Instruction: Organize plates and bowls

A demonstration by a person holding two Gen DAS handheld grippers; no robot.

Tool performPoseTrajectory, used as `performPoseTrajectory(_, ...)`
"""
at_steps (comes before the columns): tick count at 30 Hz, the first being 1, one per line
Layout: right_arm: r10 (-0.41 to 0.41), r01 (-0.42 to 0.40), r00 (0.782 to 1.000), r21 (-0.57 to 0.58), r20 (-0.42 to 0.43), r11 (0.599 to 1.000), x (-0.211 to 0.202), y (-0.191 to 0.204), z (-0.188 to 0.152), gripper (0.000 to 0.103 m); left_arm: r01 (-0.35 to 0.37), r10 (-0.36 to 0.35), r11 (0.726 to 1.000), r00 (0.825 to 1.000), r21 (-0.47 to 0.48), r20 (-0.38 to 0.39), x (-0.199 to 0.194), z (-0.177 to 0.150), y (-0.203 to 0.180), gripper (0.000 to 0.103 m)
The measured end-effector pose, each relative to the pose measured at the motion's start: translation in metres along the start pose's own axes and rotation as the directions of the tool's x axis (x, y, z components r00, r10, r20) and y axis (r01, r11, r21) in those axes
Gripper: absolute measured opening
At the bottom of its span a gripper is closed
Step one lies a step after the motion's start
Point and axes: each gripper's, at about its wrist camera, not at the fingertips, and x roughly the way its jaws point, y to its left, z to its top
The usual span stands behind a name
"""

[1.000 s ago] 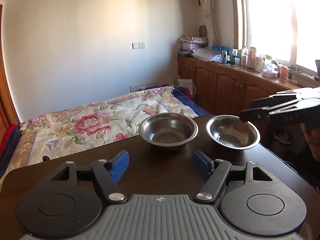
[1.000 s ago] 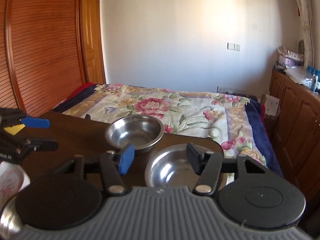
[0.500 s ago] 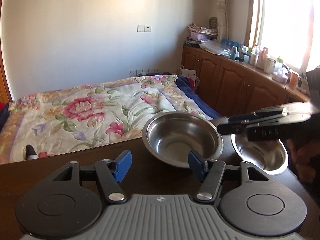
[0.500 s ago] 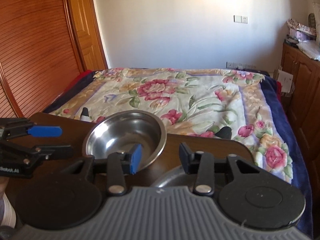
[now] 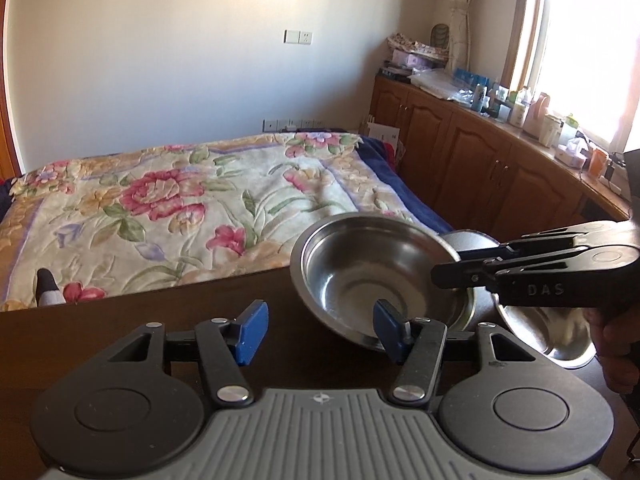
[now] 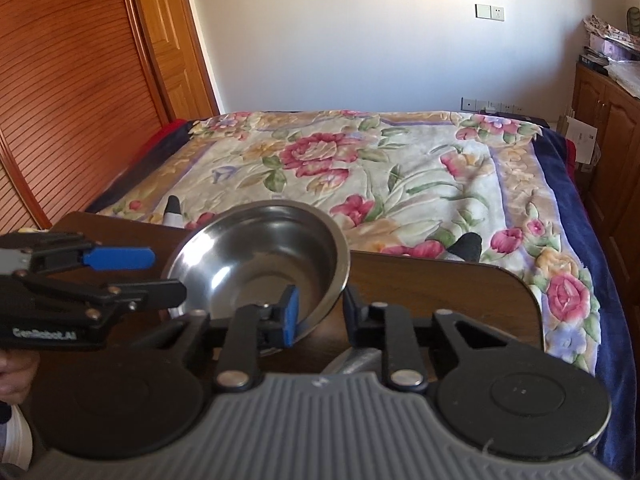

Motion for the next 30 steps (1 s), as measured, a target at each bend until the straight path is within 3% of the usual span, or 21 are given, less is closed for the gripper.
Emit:
performPoseTrajectory(6,0.012,-0.011,1.000,0.020,-0.002,1.000,0.000,0.000,-0.001,0.020,0.014,-0.015,0.998,1.000,-0.056,-0.025,0.004,-0.002,0.012,0.058)
performPoseTrajectory(8,0.017,-0.017,1.000,0.023,-0.003,1.000,0.000,0.001,-0.002,0.020,0.012,-0.014,0.998,0.999,-0.056,-0.033,0.005,-0.002,0.012,0.052)
performPoseTrajectory(13,0.050,-0.049,0.999,0.044,-0.010,0.998,-0.001,0.006,-0.006,0.016,0.016,-0.020,0.997,0.998,-0.077,-0.053,0.003,-0.007,0.010,0.023)
performPoseTrajectory(20,0.061,-0.061,0.998,0.070,0.006,0.996,-0.017,0.011,-0.011,0.013,0.013,-0.014,0.999,1.000,-0.037,-0.016,-0.033,-0.010,-0.001,0.018)
performPoseTrajectory(30,0.066,-0.071,0.993,0.045,0.099,0.996,-0.066,0.023,-0.007,0.013,0.006,-0.007,1.000,0.998,0.016,0.065,-0.079,0.000,-0.017,0.018)
